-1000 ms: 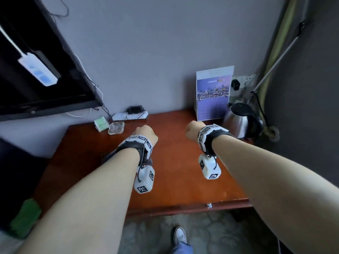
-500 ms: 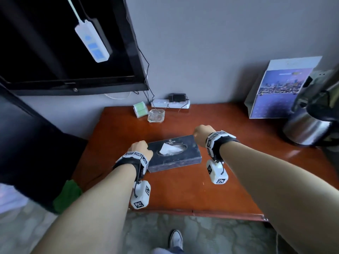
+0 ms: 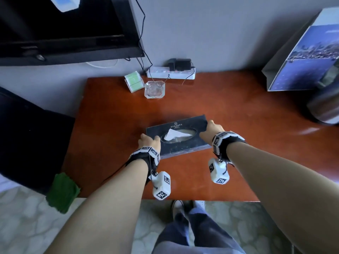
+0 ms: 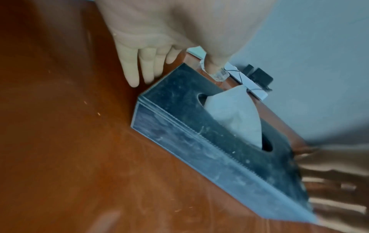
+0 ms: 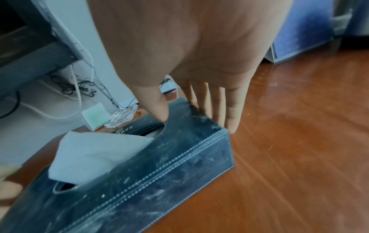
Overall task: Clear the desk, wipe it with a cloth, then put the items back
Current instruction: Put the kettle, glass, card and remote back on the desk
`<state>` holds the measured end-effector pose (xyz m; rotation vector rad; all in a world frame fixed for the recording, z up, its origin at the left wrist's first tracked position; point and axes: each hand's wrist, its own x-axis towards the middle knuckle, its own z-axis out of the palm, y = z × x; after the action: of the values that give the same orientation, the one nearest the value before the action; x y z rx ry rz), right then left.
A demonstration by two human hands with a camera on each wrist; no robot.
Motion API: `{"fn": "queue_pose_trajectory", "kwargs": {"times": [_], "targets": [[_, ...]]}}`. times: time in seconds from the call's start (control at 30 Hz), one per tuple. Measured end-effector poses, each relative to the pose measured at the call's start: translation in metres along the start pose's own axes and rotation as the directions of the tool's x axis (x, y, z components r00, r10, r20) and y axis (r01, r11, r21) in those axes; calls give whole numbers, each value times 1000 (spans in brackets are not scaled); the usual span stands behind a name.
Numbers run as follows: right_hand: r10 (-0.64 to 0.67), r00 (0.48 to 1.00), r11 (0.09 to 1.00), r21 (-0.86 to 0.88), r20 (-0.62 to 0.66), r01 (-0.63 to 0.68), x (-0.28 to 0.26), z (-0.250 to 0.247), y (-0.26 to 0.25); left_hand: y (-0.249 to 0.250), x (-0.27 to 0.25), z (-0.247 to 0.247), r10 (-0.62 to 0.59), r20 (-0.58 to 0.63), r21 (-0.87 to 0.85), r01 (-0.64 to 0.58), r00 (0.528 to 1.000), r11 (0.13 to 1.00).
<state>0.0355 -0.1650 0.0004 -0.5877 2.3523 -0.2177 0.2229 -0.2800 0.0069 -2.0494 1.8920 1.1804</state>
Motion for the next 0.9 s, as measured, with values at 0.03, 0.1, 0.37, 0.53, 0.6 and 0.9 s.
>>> {"fn": "queue_pose_trajectory", "kwargs": {"times": [0.03,0.1,0.37,0.53,0.6,0.9], "targets": [[18,1000,999,45,-2,-18,4,2,-2,4,3,2,-14,-7,-60,13,1000,998],[56,998,991,124,-6,-55,9,5,-5,11,7,7,-57,-16,-169,54,998,984],[118,993,952,282,30,-122,7,9,-12,16,11,17,-157,-30,-411,131,987,902],[110,993,934,336,51,-120,-9,-5,0,20,7,18,-128,1,-507,111,992,855],[123,992,921,367,34,-127,-15,-17,11,33,1,20,-75,22,-519,75,997,851],[273,957,837,516,-103,-183,-3,-107,80,150,-18,66,157,133,-502,-70,979,862]]}}
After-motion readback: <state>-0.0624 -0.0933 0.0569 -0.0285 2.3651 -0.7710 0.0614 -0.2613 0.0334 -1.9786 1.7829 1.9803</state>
